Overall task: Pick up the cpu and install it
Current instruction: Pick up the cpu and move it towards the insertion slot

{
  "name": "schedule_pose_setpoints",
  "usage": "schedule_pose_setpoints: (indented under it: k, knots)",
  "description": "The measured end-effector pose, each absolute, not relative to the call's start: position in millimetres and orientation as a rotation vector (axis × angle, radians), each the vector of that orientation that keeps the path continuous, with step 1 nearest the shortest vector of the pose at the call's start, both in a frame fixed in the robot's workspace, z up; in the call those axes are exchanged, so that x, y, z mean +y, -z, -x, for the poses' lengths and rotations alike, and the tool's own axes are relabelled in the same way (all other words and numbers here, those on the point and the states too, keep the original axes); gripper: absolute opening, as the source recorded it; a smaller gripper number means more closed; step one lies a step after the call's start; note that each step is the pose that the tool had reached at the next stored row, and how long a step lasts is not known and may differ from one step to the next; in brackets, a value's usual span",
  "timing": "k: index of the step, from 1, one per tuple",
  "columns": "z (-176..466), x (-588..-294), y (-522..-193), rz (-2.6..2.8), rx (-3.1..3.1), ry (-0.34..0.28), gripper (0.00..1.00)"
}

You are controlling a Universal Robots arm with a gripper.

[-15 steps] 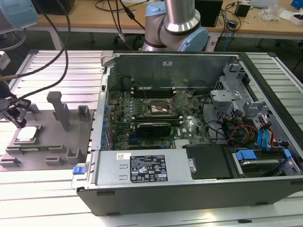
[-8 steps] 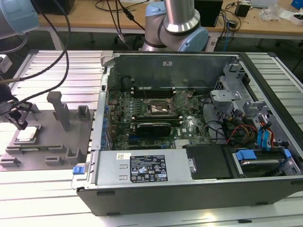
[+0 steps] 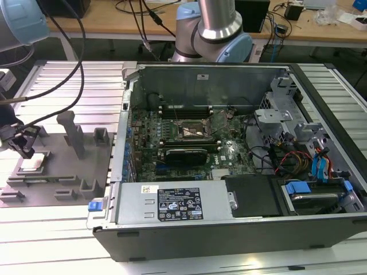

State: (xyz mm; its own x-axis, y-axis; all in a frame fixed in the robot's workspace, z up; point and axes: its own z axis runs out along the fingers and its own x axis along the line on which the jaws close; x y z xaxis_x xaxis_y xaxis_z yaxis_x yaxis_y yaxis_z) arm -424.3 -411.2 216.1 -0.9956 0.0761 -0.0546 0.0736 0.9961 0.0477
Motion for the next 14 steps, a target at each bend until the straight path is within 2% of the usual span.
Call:
schedule_pose_setpoints:
  k: [14]
  knots:
    - [426.7,-411.2,-213.3,-0.116,3.082,-0.07,0.11]
